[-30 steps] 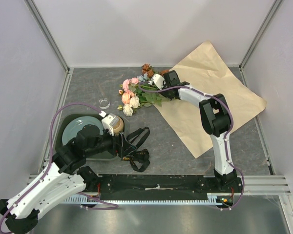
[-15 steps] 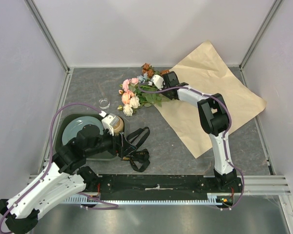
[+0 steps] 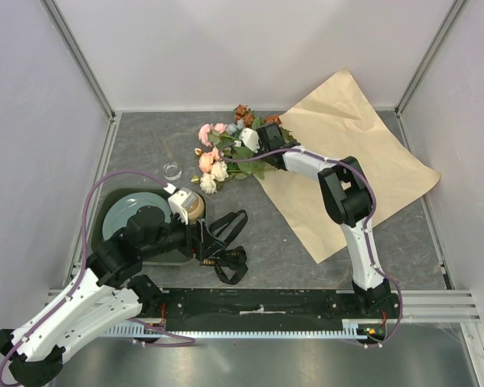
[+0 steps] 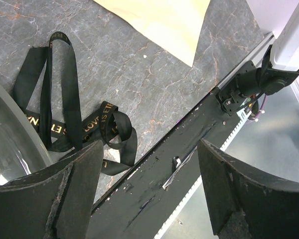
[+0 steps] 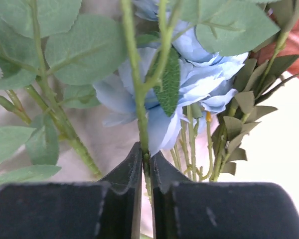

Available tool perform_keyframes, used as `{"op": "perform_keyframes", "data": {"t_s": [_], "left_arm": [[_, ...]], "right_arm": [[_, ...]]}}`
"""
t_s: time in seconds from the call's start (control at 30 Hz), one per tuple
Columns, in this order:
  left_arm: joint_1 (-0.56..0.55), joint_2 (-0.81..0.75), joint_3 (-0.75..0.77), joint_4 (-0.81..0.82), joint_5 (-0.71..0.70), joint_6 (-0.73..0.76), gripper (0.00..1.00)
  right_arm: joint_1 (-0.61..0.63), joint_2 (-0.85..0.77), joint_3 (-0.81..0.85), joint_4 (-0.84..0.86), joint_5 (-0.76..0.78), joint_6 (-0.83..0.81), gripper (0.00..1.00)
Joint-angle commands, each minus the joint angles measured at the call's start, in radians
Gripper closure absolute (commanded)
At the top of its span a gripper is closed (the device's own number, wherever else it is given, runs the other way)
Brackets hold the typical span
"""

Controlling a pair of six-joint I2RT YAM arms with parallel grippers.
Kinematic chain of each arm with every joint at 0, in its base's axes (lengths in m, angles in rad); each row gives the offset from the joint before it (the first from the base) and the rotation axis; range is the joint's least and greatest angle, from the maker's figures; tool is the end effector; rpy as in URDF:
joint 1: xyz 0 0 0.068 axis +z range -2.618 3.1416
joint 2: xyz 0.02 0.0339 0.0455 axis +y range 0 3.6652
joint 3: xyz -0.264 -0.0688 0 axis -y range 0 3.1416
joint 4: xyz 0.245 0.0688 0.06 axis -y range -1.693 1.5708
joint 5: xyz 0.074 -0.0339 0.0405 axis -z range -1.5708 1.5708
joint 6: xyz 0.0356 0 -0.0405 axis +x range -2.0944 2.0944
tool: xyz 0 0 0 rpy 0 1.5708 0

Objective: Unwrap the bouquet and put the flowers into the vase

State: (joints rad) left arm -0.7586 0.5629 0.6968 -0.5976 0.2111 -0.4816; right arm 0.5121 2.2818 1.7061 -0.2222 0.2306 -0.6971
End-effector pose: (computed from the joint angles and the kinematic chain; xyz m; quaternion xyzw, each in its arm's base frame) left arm 0.0884 -0.0941 0.2979 0.1716 0.8302 -0.3767 0.3734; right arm 0.4454 0.2410 0.1527 -0.4873 0.7816 -0.1407 0.3630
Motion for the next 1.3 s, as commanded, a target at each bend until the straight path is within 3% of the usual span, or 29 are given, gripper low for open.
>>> {"op": "perform_keyframes", "data": {"t_s": [0.0,0.37,0.5,0.57,0.73,0.77,0.97,1.13,1.27], "left_arm": [[0.004,-0.006,0.009,0.009,-0.003,-0.017,0.18],[0.004,-0.009,0.009,0.016,0.017,-0.012,0.18],[0.004,-0.014,0.02,0.033,0.028,-0.028,0.17],[0.004,-0.011,0.018,0.115,0.048,-0.057,0.16],[0.004,0.151,0.13,0.3,0.145,-0.086,0.16],[0.005,0.19,0.159,0.323,0.158,-0.084,0.16],[0.036,0.348,0.343,0.468,0.185,-0.098,0.18],[0.11,0.414,0.38,0.656,0.195,-0.184,0.32],[0.182,0.515,0.428,0.719,0.284,-0.235,0.32]], "right_arm": [[0.022,-0.131,-0.008,0.07,0.064,-0.034,0.9],[0.023,-0.346,-0.111,0.173,0.142,-0.179,0.96],[0.025,-0.442,-0.111,0.17,0.164,-0.081,1.0],[0.022,-0.49,-0.109,0.14,0.151,0.063,1.0],[0.017,-0.603,-0.183,0.092,-0.052,0.402,1.0],[0.014,-0.651,-0.227,0.105,-0.092,0.513,1.0],[0.013,-0.853,-0.442,0.285,-0.482,0.831,1.0],[0.013,-0.953,-0.548,0.397,-0.657,0.941,1.0],[0.014,-0.999,-0.594,0.426,-0.781,0.964,1.0]]}}
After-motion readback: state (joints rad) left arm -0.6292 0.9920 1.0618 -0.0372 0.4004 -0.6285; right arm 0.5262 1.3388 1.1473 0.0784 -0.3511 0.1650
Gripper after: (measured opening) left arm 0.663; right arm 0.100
